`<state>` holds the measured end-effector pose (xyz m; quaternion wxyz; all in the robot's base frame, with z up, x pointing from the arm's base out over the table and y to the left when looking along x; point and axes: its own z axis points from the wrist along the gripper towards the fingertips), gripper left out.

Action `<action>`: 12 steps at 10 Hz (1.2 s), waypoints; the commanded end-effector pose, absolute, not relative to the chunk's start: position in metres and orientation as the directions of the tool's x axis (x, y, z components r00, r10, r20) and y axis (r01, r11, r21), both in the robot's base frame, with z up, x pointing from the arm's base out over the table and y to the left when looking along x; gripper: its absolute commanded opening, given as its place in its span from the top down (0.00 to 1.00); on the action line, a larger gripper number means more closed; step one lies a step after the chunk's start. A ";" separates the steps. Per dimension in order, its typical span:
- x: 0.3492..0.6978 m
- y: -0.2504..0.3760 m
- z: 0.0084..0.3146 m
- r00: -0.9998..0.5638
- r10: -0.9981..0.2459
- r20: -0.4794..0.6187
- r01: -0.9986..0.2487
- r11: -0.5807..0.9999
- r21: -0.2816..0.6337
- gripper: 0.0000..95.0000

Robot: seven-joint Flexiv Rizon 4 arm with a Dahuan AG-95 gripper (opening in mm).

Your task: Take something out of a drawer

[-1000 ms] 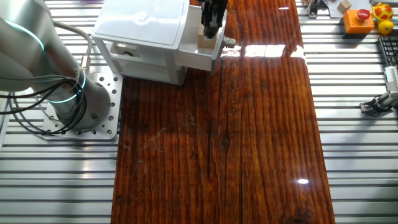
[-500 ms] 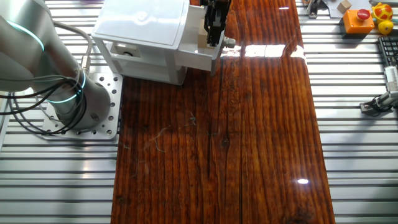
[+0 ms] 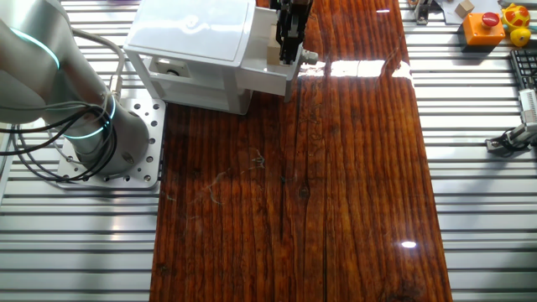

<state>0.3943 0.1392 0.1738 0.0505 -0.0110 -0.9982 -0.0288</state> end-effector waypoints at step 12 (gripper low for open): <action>0.384 0.134 0.160 -0.996 0.032 0.081 0.035 0.999 0.041 0.20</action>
